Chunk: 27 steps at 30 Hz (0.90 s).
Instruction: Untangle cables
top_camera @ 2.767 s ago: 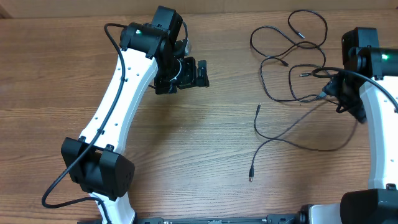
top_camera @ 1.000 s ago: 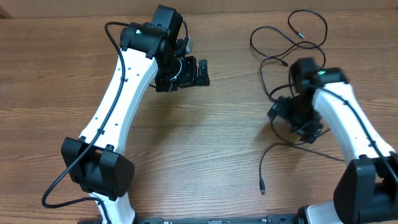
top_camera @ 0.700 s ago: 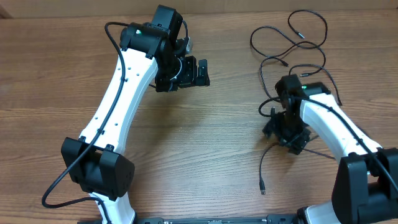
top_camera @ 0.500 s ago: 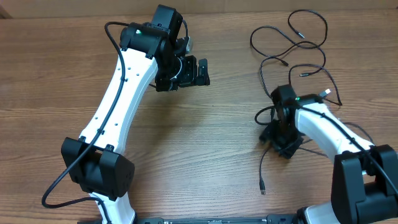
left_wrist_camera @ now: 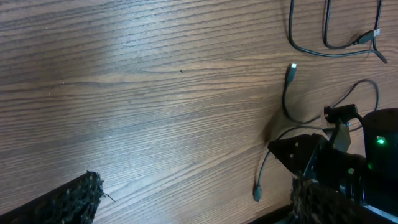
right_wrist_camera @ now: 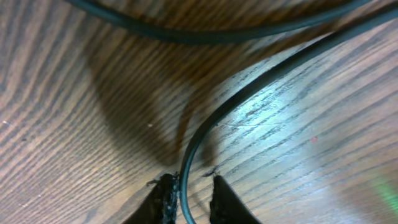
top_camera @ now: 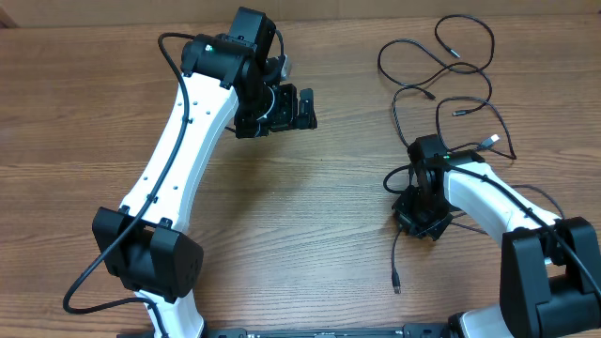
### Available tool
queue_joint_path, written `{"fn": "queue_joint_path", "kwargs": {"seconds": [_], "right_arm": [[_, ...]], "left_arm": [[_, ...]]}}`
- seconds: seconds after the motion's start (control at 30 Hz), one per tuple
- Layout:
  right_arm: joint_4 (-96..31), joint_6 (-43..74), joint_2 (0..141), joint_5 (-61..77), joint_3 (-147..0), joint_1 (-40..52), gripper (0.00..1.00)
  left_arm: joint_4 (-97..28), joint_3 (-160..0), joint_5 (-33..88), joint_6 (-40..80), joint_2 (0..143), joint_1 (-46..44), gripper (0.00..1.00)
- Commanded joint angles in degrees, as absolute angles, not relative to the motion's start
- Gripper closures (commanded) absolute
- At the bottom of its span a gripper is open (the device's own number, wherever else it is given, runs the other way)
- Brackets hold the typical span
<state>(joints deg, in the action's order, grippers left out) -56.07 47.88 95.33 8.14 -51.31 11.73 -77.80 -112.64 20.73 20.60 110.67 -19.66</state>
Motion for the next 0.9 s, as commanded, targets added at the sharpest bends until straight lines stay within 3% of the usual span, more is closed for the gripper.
{"fn": "queue_joint_path", "kwargs": {"seconds": [0.0,0.87], "right_arm": [[-55.48,48.25,95.66,8.23,-51.05,11.92,0.93],[-60.14,46.19,95.66,5.48,-68.38,11.18,0.96]], "left_arm": [[-77.76,-113.34,20.36,19.92,108.64,-19.57,0.0],[-78.19,-113.34,20.36,19.92,108.64,-19.57,0.0]]}}
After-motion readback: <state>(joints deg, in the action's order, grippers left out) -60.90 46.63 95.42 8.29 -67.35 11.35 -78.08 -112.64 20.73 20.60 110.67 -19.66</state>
